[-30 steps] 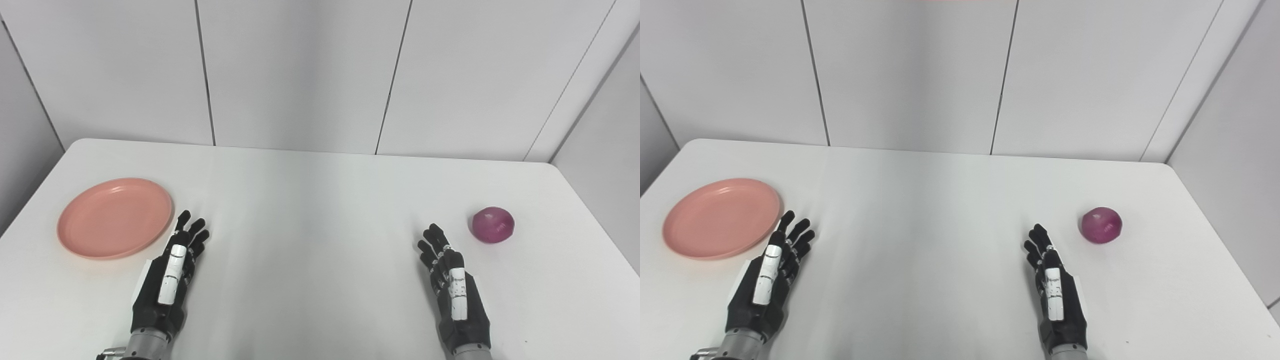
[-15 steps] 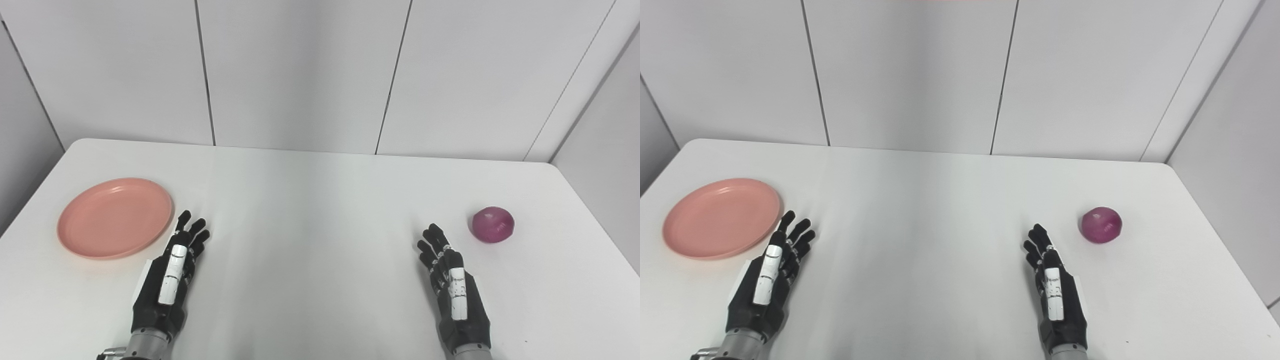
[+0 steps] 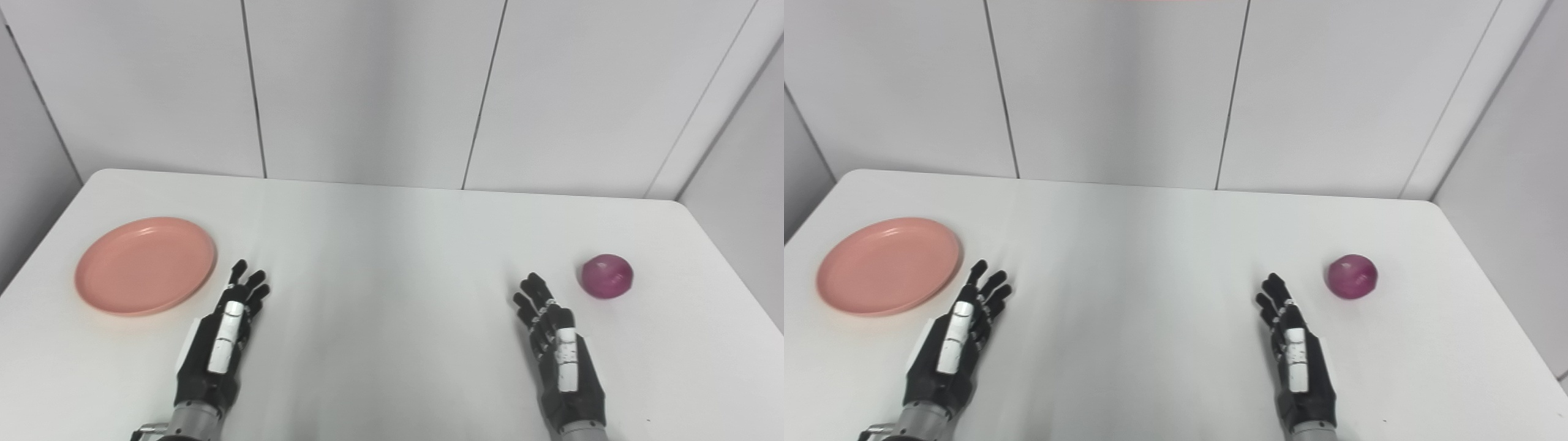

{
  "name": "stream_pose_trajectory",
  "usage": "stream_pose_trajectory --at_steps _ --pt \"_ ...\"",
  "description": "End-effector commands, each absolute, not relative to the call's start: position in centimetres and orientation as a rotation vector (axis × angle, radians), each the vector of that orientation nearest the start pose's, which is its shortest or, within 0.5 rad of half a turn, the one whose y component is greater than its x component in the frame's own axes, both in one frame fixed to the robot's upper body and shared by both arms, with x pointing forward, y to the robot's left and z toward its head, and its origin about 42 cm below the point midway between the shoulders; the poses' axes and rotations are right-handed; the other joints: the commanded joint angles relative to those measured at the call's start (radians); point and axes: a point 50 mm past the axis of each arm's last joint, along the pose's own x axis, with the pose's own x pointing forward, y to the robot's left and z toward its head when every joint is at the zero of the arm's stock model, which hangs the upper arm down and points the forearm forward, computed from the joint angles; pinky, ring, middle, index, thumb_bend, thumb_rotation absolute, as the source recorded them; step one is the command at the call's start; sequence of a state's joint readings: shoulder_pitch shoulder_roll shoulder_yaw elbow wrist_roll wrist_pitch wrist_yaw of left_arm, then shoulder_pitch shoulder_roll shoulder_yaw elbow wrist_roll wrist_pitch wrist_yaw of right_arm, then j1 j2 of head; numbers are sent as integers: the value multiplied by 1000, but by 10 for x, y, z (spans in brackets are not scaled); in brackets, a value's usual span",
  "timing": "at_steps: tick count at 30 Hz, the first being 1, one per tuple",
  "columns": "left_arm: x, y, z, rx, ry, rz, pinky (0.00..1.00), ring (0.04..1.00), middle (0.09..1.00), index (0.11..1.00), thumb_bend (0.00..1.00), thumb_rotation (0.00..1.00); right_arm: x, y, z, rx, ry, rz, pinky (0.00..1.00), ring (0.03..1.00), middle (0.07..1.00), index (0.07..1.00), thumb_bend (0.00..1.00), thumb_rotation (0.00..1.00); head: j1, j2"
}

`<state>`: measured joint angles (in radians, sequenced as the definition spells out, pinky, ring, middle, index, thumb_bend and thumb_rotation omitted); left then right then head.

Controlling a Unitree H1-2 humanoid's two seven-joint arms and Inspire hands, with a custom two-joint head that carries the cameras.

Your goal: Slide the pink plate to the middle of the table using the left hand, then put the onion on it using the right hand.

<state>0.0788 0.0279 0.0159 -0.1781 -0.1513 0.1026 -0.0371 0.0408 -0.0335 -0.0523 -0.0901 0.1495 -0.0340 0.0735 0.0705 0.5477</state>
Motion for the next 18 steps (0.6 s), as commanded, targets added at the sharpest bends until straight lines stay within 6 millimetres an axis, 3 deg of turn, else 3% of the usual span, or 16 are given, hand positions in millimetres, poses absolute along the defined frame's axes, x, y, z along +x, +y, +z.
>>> stream_pose_trajectory --at_steps 1,8,18 --pt "238 213 106 -145 1 12 961 916 922 974 708 847 259 -253 91 97 -59 -4 970 919 927 933 788 978 46 -17" --pt "239 192 99 -149 -2 15 953 913 913 962 730 816 258 -276 82 99 -54 6 991 929 942 948 783 995 151 -65" --pt "239 174 97 -163 6 22 982 926 924 968 744 816 258 -292 76 119 -44 16 1000 940 949 953 738 1000 204 -83"
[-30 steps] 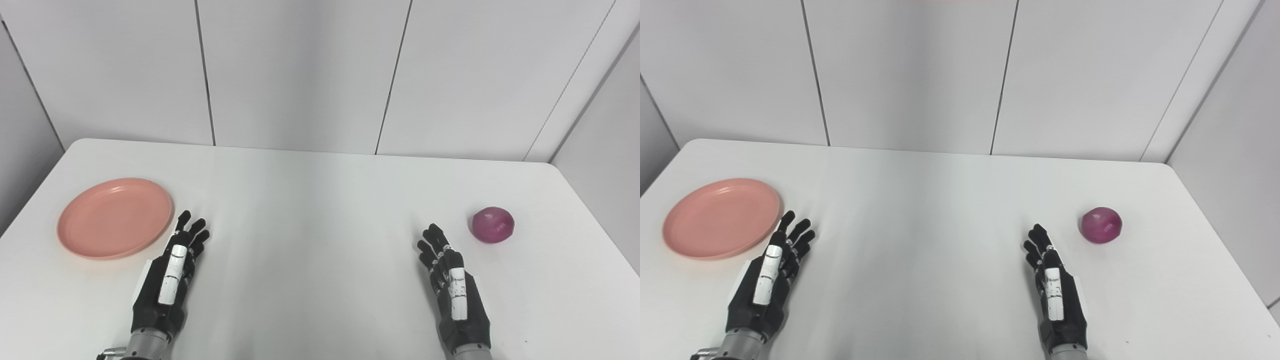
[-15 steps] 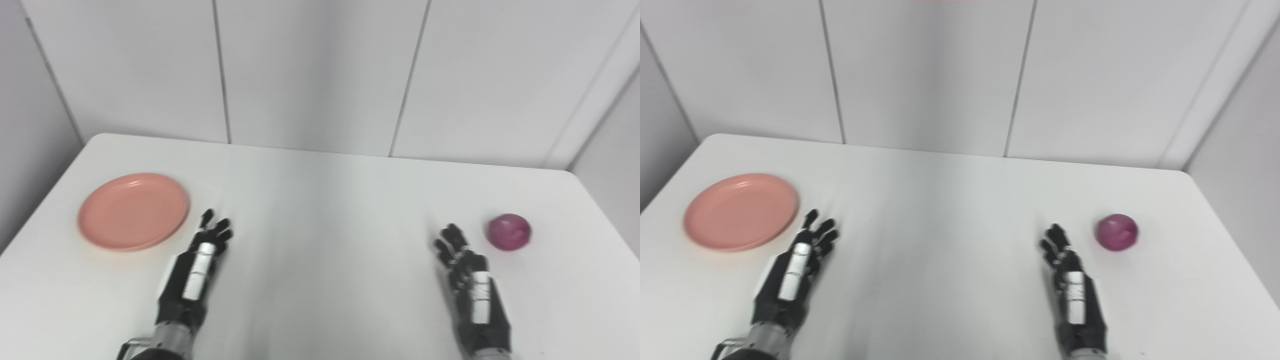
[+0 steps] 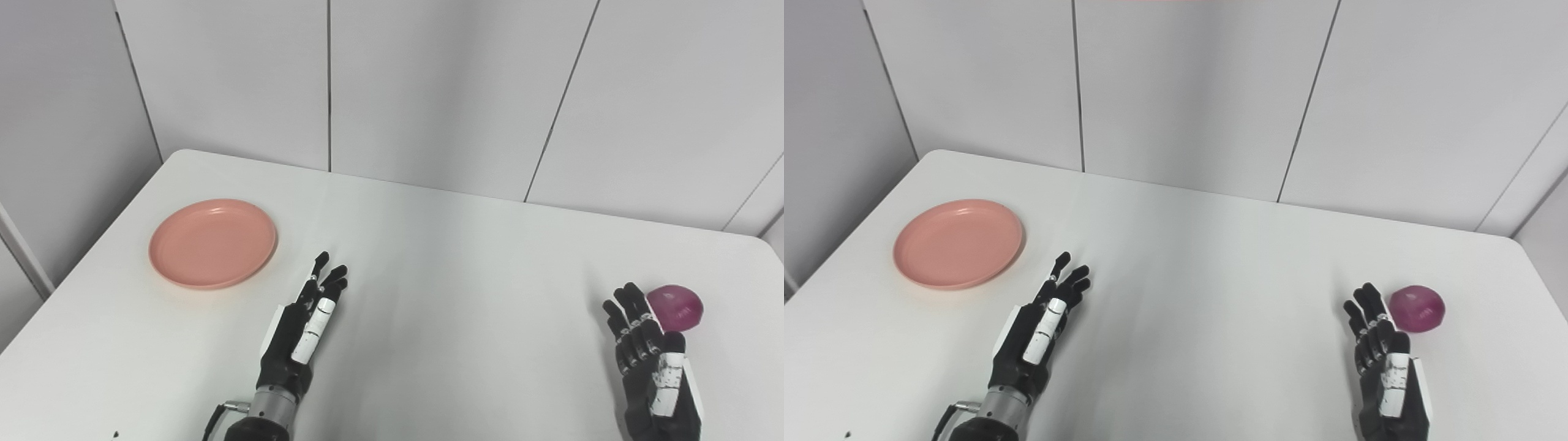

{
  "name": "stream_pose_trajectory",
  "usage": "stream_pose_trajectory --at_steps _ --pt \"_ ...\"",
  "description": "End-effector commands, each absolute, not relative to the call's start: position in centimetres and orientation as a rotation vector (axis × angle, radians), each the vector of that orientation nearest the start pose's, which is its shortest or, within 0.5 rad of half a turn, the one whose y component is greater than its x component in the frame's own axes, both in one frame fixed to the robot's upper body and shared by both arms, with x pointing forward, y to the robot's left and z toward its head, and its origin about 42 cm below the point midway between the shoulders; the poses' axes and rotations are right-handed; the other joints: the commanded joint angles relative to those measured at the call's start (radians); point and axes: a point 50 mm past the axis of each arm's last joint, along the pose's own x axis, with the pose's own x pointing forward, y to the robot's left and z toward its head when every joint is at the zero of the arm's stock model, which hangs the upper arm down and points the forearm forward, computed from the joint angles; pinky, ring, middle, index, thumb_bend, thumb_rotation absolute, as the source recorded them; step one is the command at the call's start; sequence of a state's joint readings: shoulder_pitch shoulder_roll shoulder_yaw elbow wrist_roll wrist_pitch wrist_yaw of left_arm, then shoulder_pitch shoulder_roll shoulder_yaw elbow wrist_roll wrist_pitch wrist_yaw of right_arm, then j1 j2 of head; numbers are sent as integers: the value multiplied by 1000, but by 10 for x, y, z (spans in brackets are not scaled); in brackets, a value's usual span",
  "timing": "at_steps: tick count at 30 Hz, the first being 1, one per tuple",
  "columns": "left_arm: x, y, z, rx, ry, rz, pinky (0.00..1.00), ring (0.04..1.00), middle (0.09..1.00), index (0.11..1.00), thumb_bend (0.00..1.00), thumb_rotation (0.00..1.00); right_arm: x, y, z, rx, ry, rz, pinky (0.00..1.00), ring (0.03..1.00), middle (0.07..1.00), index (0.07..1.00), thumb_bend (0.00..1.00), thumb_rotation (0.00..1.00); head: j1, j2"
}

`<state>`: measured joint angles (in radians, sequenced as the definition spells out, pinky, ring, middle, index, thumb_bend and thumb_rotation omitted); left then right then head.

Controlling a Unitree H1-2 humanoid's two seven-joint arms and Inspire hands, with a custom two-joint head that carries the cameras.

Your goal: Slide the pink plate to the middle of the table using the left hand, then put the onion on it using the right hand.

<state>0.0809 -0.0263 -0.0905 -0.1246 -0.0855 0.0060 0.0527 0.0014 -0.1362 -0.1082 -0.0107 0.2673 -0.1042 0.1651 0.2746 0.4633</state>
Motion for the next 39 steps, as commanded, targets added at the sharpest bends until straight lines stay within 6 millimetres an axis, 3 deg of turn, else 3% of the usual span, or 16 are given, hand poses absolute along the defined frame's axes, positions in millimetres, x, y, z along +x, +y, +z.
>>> stream_pose_trajectory --at_steps 1,8,18,27,39 --pt "240 173 97 -164 6 22 985 927 925 969 740 818 259 -293 75 123 -44 16 1000 940 948 952 737 1000 4 4" --pt "240 171 96 -161 8 18 1000 937 936 985 713 844 259 -295 74 122 -37 24 1000 946 956 960 734 1000 19 -9" --pt "242 164 86 -149 -1 20 969 922 929 981 681 845 259 -298 67 115 -30 24 1000 975 985 995 708 1000 85 -83" --pt "243 164 80 -143 -16 14 914 910 927 976 653 817 261 -297 63 115 -30 26 1000 1000 1000 1000 749 1000 88 -104" --pt "244 163 77 -133 -13 14 910 900 914 961 646 790 260 -296 60 110 -15 -30 1000 975 977 981 764 1000 123 -135"
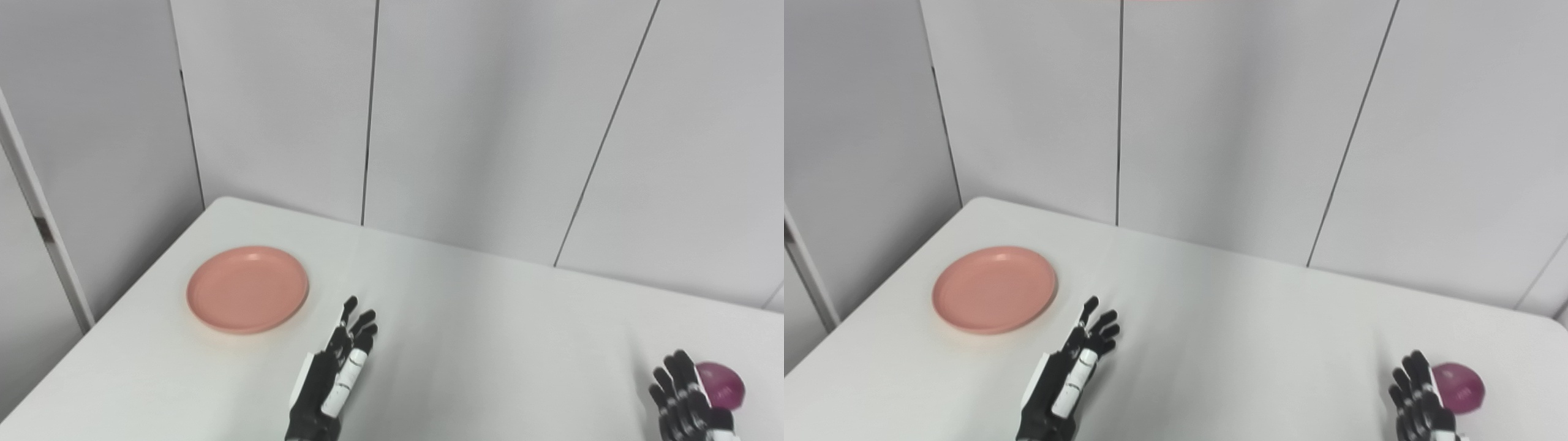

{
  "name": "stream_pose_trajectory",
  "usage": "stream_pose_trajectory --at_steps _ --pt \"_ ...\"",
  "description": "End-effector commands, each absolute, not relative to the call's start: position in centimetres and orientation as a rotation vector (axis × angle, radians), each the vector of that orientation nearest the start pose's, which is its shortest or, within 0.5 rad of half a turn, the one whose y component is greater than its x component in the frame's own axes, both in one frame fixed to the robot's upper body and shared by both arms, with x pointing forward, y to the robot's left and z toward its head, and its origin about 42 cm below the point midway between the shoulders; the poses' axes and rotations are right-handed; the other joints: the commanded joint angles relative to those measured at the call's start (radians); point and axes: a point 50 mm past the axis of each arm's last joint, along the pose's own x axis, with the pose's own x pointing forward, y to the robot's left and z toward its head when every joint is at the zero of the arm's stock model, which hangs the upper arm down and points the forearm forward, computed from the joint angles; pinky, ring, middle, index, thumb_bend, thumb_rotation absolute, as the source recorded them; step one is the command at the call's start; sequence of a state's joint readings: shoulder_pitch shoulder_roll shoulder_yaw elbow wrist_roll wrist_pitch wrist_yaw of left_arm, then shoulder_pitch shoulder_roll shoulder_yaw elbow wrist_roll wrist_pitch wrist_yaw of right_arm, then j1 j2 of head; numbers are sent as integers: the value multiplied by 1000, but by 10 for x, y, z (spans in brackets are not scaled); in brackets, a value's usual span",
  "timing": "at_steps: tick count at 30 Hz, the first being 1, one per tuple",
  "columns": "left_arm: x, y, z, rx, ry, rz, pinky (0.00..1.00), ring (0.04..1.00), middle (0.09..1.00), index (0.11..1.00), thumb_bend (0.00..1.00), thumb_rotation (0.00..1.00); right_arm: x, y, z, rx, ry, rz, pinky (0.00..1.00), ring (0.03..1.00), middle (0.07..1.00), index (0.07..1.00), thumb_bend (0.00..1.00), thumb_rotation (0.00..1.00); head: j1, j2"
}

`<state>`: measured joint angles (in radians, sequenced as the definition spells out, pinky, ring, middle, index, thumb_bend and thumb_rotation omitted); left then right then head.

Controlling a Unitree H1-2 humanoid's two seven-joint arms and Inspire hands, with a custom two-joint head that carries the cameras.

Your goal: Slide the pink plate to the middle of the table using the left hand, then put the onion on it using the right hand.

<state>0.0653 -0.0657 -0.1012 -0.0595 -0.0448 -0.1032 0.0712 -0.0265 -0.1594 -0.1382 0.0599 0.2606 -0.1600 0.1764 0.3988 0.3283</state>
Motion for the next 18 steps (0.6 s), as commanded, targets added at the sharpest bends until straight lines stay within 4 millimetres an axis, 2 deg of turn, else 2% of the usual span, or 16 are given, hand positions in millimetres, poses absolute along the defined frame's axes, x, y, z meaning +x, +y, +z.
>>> stream_pose_trajectory --at_steps 1,6,11,18 --pt "245 163 77 -133 -13 15 904 898 912 959 646 783 260 -296 59 104 -16 -33 1000 974 977 987 735 1000 6 -5" --pt "247 166 80 -141 -10 19 888 892 907 953 644 753 257 -295 61 118 -13 -28 1000 986 988 1000 704 1000 24 -16" --pt "260 174 95 -161 -35 26 899 898 913 954 682 732 255 -292 67 154 -13 -24 1000 1000 1000 1000 712 1000 39 -24" --pt "291 187 137 -129 -129 18 990 929 927 962 707 791 250 -289 74 155 -10 -14 1000 1000 1000 1000 707 1000 42 -13"
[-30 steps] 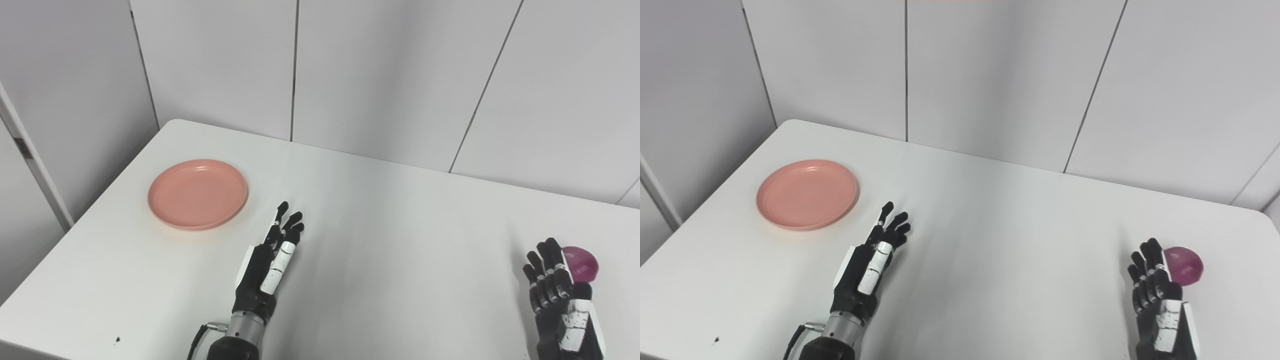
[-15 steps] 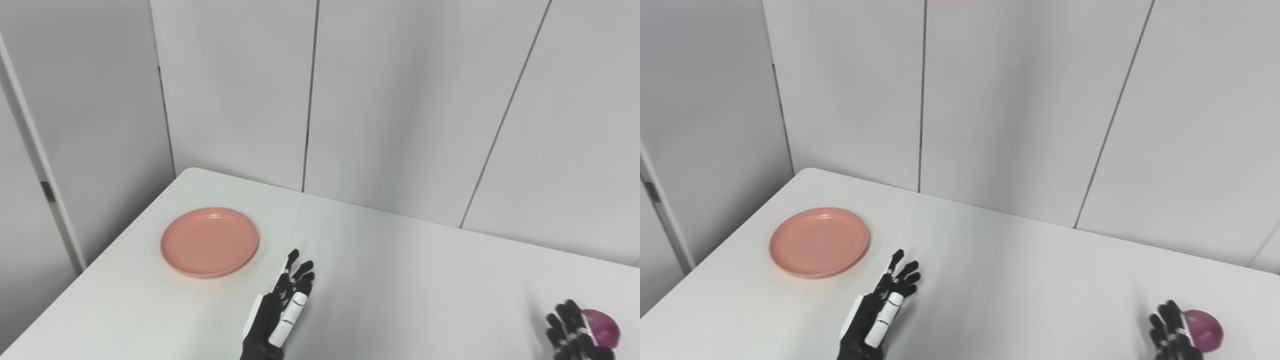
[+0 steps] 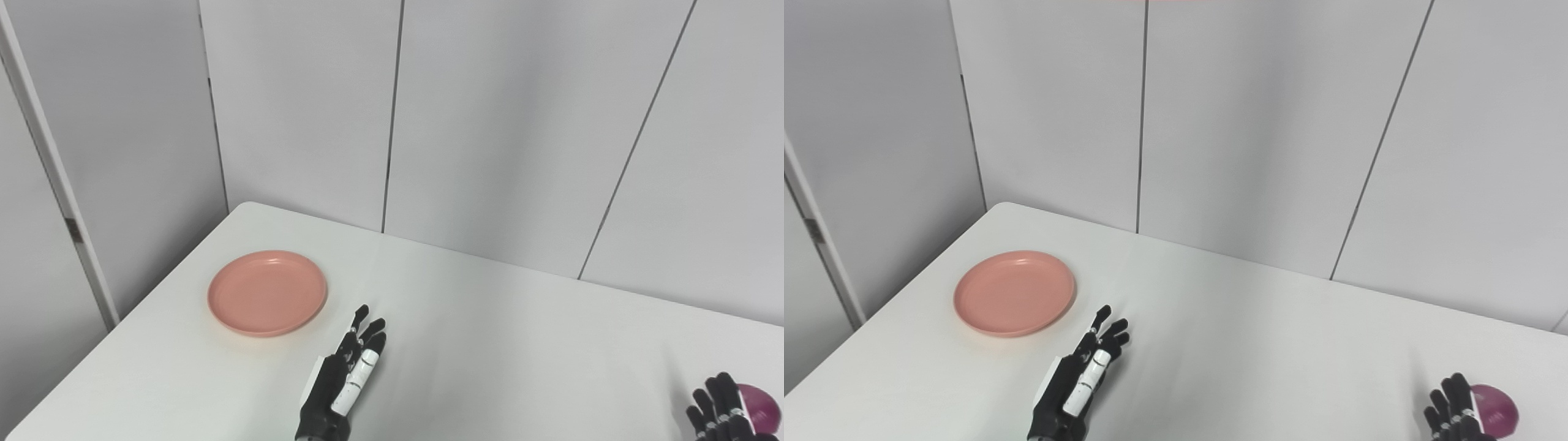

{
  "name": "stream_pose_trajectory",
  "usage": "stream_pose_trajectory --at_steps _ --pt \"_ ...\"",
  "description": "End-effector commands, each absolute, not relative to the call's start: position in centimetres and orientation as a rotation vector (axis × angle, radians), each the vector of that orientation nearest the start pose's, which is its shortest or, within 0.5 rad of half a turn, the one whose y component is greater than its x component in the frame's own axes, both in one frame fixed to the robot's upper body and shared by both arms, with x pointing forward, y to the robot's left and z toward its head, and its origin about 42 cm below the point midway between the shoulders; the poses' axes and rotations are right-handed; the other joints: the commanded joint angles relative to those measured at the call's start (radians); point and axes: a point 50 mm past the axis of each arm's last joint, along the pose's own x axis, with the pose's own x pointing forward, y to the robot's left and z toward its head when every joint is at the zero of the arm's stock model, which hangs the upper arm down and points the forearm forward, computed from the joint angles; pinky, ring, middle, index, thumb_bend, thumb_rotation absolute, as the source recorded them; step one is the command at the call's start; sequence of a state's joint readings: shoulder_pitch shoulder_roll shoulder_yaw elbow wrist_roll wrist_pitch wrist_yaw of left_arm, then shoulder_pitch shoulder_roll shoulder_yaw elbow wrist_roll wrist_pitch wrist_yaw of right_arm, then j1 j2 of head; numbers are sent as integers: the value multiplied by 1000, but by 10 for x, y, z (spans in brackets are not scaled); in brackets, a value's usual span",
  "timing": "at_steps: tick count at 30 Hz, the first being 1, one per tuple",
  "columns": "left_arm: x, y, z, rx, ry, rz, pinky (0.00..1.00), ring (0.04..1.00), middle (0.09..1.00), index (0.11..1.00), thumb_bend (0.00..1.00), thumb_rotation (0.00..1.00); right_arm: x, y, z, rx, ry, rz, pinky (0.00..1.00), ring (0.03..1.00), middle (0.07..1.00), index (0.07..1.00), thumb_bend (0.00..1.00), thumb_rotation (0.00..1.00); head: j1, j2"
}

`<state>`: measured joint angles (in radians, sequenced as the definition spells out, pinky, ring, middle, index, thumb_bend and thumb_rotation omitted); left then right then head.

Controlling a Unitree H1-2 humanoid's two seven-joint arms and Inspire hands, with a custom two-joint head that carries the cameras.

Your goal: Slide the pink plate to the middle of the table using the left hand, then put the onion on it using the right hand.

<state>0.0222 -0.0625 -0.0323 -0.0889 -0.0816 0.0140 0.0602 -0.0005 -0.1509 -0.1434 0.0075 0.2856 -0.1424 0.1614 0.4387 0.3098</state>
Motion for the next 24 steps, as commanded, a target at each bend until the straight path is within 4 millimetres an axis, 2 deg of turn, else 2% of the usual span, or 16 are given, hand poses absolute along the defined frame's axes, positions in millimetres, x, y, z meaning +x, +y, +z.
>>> stream_pose_trajectory --at_steps 1,3,7,13,17,24 --pt "295 188 143 -122 -141 18 995 939 933 966 712 803 249 -289 74 156 -11 -15 1000 1000 1000 1000 712 1000 2 5" --pt "302 191 154 -110 -160 21 1000 958 936 969 753 822 247 -289 75 157 -9 -15 1000 1000 1000 1000 701 1000 4 9" --pt "318 202 179 -100 -211 39 1000 960 932 965 767 846 243 -290 76 157 4 -17 1000 1000 1000 1000 712 1000 6 12" --pt "342 235 232 -71 -310 86 994 934 922 954 793 835 240 -289 78 164 8 -23 1000 1000 1000 1000 703 1000 9 18" --pt "351 251 254 -15 -328 90 995 924 917 962 833 855 240 -289 77 165 12 -25 1000 1000 1000 1000 711 1000 11 19" --pt "360 271 287 55 -354 78 950 913 913 967 824 842 239 -287 78 166 19 -17 1000 1000 1000 1000 715 1000 14 20"
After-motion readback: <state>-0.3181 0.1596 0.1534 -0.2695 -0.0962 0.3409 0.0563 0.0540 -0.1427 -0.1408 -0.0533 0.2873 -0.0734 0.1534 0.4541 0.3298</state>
